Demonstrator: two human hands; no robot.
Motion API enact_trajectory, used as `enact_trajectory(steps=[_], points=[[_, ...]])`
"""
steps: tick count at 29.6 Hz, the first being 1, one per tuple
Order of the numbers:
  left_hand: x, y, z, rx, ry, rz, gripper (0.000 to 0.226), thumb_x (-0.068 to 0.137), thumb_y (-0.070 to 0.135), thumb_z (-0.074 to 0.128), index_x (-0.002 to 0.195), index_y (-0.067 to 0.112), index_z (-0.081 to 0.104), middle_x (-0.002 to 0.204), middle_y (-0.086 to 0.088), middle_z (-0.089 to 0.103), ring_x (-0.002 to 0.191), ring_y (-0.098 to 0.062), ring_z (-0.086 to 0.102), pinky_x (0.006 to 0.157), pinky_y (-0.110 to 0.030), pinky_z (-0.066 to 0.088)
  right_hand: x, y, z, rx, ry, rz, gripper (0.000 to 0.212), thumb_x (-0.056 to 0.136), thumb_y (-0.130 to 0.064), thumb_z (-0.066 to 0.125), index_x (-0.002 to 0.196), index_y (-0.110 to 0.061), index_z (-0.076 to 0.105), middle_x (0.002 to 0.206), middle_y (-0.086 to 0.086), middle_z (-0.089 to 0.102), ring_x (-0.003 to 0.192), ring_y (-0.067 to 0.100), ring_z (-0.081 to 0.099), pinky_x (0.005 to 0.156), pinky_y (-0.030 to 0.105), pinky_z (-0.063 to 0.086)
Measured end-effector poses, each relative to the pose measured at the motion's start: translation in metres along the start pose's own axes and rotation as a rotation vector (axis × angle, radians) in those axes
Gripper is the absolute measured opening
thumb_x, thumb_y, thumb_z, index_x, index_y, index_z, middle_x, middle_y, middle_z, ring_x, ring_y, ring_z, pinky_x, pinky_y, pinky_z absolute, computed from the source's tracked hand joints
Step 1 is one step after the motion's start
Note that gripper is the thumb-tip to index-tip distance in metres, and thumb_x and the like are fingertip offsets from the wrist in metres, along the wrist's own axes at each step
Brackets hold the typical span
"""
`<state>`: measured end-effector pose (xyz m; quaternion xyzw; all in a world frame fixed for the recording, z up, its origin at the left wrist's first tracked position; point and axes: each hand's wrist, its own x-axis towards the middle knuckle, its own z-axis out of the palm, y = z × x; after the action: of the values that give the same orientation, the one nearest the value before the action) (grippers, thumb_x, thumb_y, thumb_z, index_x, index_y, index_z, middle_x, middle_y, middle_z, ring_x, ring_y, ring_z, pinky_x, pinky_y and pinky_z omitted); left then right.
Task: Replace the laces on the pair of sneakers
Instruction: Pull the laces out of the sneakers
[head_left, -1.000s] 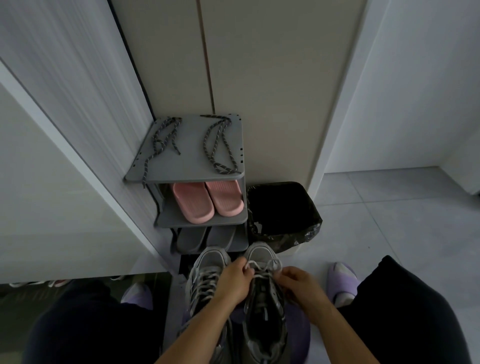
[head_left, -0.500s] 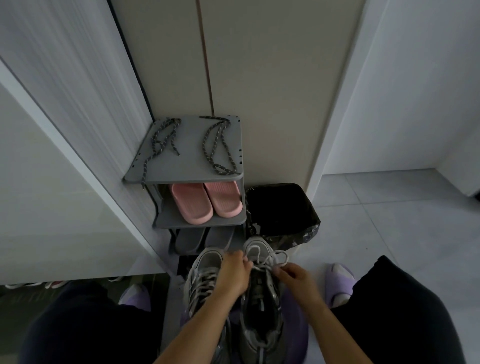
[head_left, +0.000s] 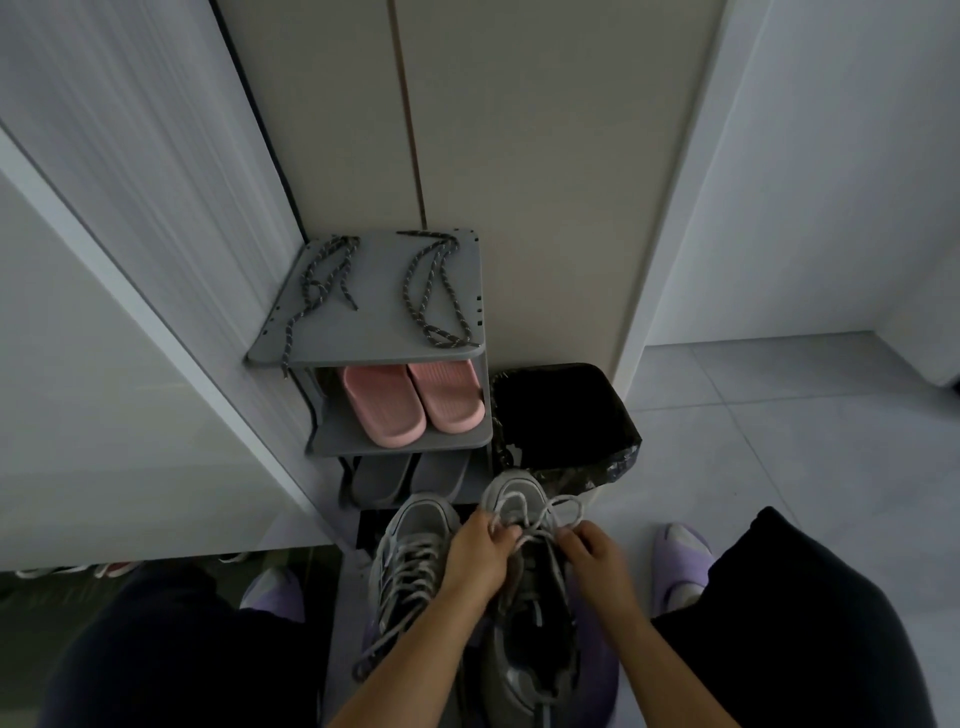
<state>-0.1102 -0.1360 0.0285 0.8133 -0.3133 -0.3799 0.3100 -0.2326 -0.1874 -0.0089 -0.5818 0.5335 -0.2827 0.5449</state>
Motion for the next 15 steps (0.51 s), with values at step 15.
enact_trajectory(steps=[15], points=[[0.015, 0.001, -0.010, 0.027, -0.043, -0.027, 0.023, 0.090, 0.026, 0.054, 0.097, 0.005, 0.058, 0.100, -0.010, 0.063, 0.097, -0.028, 0.059, 0.081, -0.030, 0.043, 0.001, -0.013, -0.003, 0.156, -0.111, -0.007, 0.020, 0.089, -0.004, 0.056, 0.071, -0.009, 0.059, 0.063, -0.004, 0.060, 0.050, -0.011, 0.052, 0.054, 0.005, 0.041]])
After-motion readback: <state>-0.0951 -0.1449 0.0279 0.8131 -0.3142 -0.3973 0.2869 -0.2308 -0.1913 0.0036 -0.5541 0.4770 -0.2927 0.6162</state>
